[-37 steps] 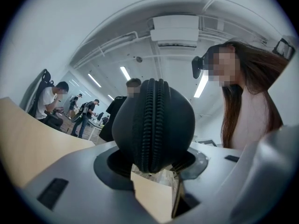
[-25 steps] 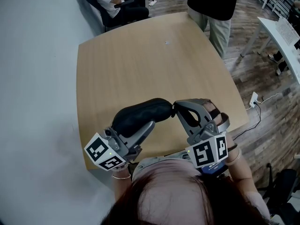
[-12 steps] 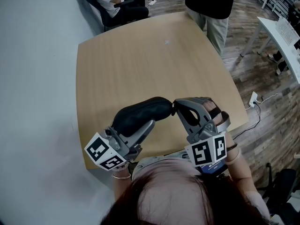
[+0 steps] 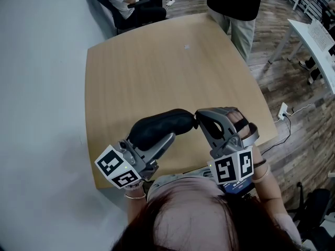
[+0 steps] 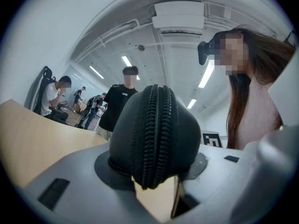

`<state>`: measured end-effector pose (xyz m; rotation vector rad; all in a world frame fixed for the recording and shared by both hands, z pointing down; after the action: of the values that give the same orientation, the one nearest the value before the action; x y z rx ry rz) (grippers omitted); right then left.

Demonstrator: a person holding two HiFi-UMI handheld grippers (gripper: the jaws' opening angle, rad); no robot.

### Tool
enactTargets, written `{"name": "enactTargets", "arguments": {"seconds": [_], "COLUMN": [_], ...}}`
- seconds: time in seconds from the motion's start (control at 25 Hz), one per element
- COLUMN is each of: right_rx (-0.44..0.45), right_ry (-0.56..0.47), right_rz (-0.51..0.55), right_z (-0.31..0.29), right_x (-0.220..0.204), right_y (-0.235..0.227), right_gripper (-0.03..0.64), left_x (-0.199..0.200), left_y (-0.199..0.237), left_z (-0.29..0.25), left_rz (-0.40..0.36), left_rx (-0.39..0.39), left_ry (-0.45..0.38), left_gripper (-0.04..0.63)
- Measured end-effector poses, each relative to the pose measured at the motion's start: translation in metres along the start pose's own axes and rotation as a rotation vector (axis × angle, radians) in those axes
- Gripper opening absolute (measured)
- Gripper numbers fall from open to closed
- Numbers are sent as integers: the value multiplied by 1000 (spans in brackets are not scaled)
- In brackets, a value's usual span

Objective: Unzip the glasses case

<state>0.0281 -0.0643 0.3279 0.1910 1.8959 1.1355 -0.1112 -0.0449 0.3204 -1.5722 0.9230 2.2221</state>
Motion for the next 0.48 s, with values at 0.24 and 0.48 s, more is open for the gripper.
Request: {"name": "enactTargets", "arguments": {"seconds": [0.24,0.48], "right_rx": [3,11], "right_ry": [1,10], "right_rz": [11,37], "right_z": [0,-3], "right_x": [1,0], "right_y": [2,3], "right_gripper": [15,15], "left_x": [-1,-4], "left_y": [-1,1], "left_z": [2,0], "left_rz": [11,20], "left_rx": [2,6], "left_ry": [8,26], "left_gripper": [206,206]}}
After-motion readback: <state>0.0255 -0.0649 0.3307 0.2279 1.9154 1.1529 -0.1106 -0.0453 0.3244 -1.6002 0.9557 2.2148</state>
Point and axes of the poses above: the fingertips, and each gripper's own axes: z backward along the fingers, y to its left, x out of its top, the point moved 5 cm from there along z, backward along the fingers, and after that the axes turned 9 degrees about -y, right-handed, at the moved point
